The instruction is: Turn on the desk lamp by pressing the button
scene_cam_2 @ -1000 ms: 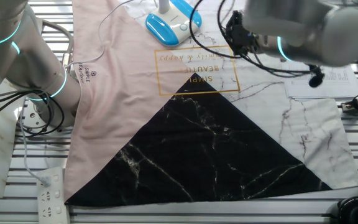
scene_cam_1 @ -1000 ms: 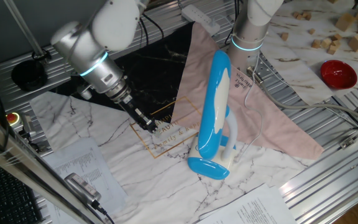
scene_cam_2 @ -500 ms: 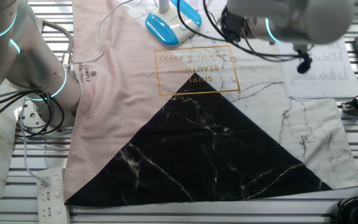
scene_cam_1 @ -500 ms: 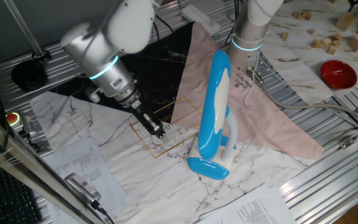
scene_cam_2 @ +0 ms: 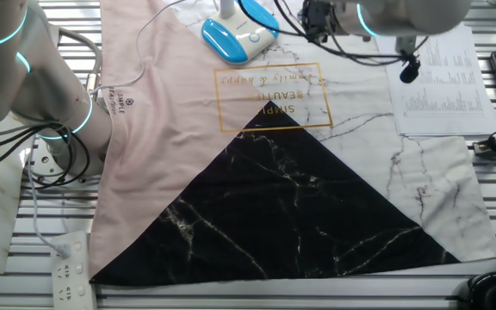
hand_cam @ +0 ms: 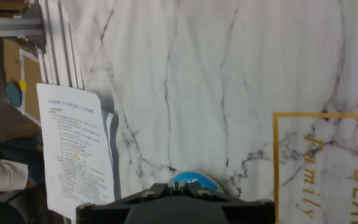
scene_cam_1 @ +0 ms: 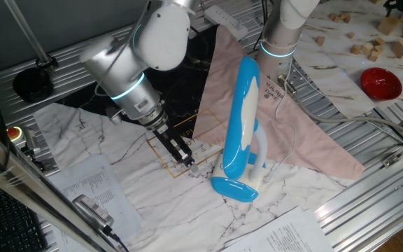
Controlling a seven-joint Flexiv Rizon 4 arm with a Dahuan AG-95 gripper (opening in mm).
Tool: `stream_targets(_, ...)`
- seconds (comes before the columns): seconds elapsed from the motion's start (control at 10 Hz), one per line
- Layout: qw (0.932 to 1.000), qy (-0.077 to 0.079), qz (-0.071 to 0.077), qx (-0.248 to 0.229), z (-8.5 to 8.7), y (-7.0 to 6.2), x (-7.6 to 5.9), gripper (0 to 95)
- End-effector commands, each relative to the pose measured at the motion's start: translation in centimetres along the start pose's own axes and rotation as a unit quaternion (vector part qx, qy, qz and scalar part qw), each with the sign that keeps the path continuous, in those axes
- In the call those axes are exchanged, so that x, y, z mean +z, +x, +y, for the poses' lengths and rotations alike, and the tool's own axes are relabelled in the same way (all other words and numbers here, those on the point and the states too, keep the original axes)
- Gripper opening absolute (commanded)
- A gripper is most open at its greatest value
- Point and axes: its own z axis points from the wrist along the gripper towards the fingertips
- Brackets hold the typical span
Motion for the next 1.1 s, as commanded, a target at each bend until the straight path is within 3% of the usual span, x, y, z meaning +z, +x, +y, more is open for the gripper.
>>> stream_targets(0.1, 0.9999, -0.003, -0.002, -0.009, 0.1, 0.4, 0.2, 0.0)
stream_targets(0.8, 0.9997, -0.002, 0.0, -0.023, -1.0, 0.8, 1.2, 0.0)
stream_targets(1.1, 0.9994, 0.009, -0.006, -0.034, -2.1, 0.4, 2.4, 0.0)
